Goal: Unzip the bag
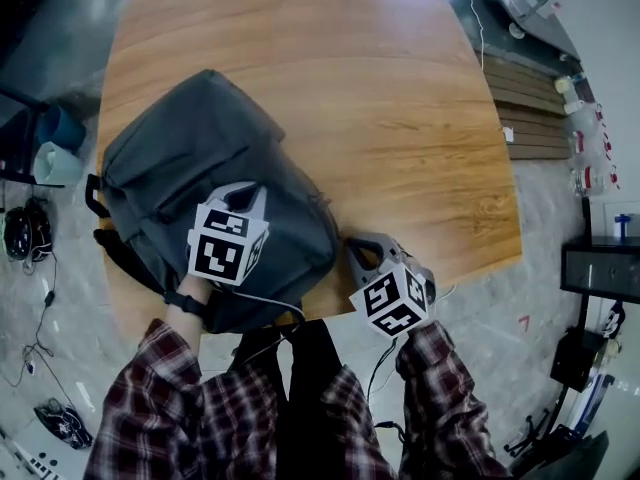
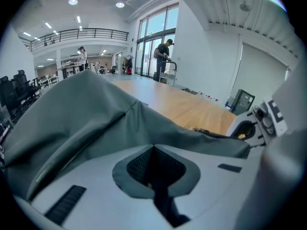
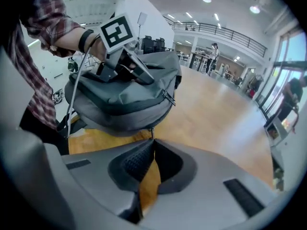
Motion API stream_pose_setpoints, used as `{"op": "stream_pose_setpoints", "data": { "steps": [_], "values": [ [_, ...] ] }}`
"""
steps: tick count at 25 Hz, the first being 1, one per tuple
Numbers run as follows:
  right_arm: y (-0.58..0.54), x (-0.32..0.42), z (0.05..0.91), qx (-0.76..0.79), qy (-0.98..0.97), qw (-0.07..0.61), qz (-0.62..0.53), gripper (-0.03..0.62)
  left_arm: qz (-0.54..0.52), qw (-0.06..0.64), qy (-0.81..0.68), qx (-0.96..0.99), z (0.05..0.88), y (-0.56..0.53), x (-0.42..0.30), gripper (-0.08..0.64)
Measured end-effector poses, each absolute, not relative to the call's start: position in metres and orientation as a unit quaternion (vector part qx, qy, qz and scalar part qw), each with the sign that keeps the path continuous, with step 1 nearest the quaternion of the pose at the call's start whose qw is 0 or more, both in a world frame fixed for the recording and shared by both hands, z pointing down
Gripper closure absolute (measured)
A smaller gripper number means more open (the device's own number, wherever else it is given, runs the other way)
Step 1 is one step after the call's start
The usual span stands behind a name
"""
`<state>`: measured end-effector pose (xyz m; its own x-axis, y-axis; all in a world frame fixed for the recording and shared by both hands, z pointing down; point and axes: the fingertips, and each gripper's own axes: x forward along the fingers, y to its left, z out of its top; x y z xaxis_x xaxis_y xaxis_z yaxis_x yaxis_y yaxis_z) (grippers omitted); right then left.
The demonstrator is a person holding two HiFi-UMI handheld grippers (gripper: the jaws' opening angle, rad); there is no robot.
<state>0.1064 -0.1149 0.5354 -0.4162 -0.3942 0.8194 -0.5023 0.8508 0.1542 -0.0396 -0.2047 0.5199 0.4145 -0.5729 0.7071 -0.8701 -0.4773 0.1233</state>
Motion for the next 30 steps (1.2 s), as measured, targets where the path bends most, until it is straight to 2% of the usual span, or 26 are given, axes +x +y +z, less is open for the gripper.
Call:
{"op": "stream_pose_setpoints", "data": {
  "steps": [6,13,25,30],
  "values": [
    [-0.165,0.088,0.537,0.262,-0.839,0.477,0.002,0.574,0.345,0.206,-0.437,0.805,0.519,-0.175,-0.047,0.552],
    [-0.198,0.068,0.542,0.263,-0.839,0.477,-0.002,0.577,0.391,0.163,-0.311,0.851,0.517,-0.122,-0.008,0.552],
    [-0.113,0.076,0.536,0.284,-0.843,0.443,0.110,0.580,0.395,0.173,-0.368,0.824,0.535,-0.165,-0.008,0.552],
    [-0.060,0.071,0.520,0.318,-0.843,0.392,0.185,0.580,0.393,0.179,-0.376,0.820,0.534,-0.181,0.000,0.552]
  ]
}}
